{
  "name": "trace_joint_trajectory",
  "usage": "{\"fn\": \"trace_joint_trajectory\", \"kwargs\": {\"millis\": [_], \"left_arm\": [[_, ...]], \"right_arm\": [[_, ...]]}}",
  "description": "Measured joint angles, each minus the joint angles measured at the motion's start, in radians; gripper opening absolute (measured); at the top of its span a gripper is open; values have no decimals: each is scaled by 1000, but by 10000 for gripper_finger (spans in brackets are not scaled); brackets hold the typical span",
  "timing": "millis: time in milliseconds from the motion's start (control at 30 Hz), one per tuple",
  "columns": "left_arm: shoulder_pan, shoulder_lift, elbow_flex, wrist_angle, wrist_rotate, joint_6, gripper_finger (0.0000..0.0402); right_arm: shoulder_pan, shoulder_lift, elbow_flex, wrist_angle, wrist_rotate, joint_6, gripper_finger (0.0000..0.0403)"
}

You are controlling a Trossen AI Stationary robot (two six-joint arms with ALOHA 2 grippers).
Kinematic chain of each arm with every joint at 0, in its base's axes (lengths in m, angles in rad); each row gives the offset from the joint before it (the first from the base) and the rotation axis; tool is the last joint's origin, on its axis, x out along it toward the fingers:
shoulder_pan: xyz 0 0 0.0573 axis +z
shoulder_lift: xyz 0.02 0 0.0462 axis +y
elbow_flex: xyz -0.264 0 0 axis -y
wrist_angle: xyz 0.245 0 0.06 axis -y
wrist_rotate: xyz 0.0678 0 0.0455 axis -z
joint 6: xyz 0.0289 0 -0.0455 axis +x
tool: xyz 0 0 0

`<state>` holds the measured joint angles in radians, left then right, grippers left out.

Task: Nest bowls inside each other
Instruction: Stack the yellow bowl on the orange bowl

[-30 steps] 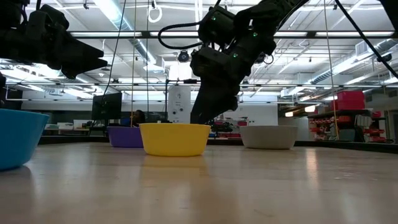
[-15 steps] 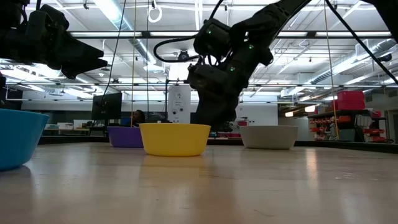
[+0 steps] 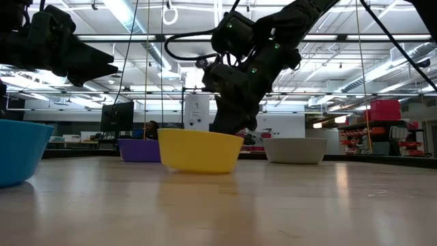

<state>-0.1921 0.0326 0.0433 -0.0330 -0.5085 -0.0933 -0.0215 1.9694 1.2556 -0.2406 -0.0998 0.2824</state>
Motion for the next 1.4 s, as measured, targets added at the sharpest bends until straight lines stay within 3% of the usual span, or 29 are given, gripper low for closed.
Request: {"fn": "trace_joint_trajectory", "kwargs": {"millis": [333, 533, 700, 900, 1067, 1400], "left_arm": [[0, 0, 0, 0, 0, 0, 233], [0, 0, 0, -2, 0, -1, 233], [0, 0, 0, -2, 0, -1, 233], [0, 0, 0, 0, 0, -1, 233], [0, 0, 0, 0, 0, -2, 233], [0, 0, 0, -1, -2, 0, 233]], "right_arm": [[9, -117, 0, -35, 218, -59, 2], [-64, -274, 0, -249, 478, -142, 1], [-190, -394, 0, -437, 602, -163, 1], [-393, -442, 0, -520, 610, -219, 1], [-536, -425, -59, -475, 481, -247, 0], [-589, -423, -203, -401, 346, -237, 0]]}}
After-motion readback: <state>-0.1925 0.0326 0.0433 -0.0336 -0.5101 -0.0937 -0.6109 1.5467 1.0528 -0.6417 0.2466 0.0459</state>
